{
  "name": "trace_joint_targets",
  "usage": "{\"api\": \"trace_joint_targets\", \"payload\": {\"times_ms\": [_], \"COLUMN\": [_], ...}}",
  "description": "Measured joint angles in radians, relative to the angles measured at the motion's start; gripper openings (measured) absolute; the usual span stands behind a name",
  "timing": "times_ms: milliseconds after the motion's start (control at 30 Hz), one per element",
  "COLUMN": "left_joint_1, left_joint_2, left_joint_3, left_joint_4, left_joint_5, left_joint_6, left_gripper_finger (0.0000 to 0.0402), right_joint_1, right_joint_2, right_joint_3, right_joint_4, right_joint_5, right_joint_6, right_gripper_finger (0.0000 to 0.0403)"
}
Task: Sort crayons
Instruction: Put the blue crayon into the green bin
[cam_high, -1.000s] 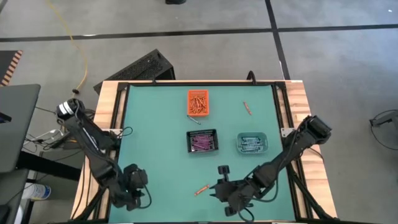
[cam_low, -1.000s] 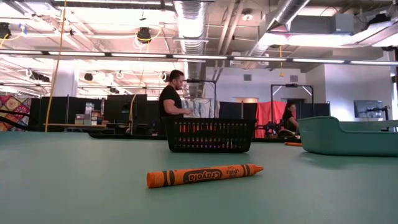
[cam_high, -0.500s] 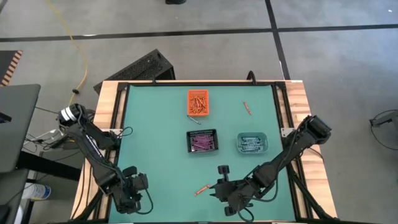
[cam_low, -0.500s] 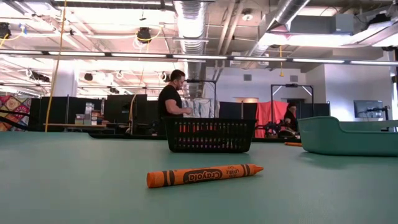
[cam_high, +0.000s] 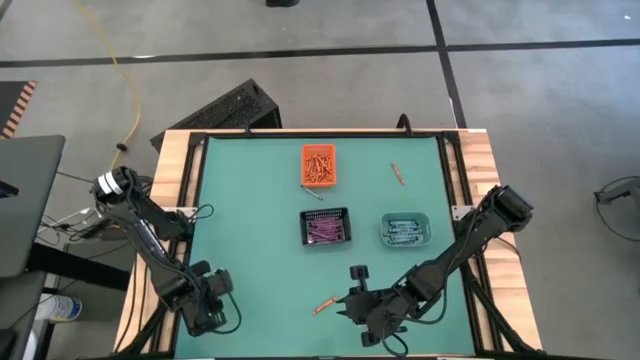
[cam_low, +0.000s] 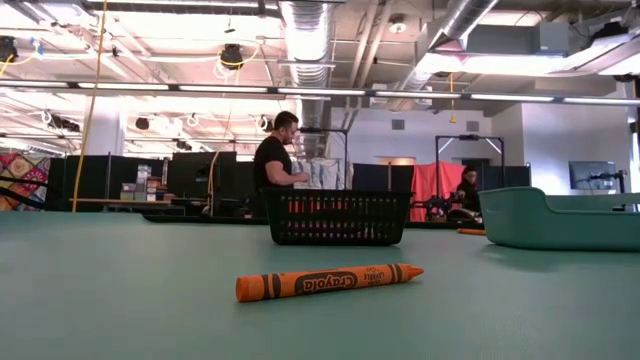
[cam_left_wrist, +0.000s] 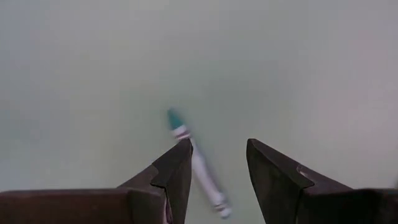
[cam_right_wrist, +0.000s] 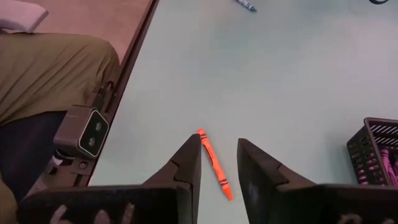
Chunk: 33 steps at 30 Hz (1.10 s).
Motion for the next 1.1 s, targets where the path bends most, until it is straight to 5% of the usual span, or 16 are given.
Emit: {"api": "trace_joint_targets", "payload": {"times_ms": [467,767,1100], "left_joint_1": [-0.025,-0.025,-0.022], "left_joint_2": [-0.005,-0.003,-0.003], "left_joint_3": [-0.189,-0.195,-0.192], "left_joint_4": [0.226,0.201,0.189], "left_joint_5": [0.033,0.045,0.033], "left_joint_6": [-0.095,-0.056,0.016], "left_gripper_finger": [0.0142,0.0138,0.0015], "right_joint_1": [-0.006,-0.013,-0.011], "right_joint_2": [0.0,0.0,0.0], "right_joint_3": [0.0,0.0,0.0], "right_joint_4": [0.0,0.002,0.001], "right_joint_5": [0.0,0.0,-0.001], "right_joint_6": [-0.008,-0.007,-0.007], "right_gripper_finger": [0.0097,0.0098,0.0098]}}
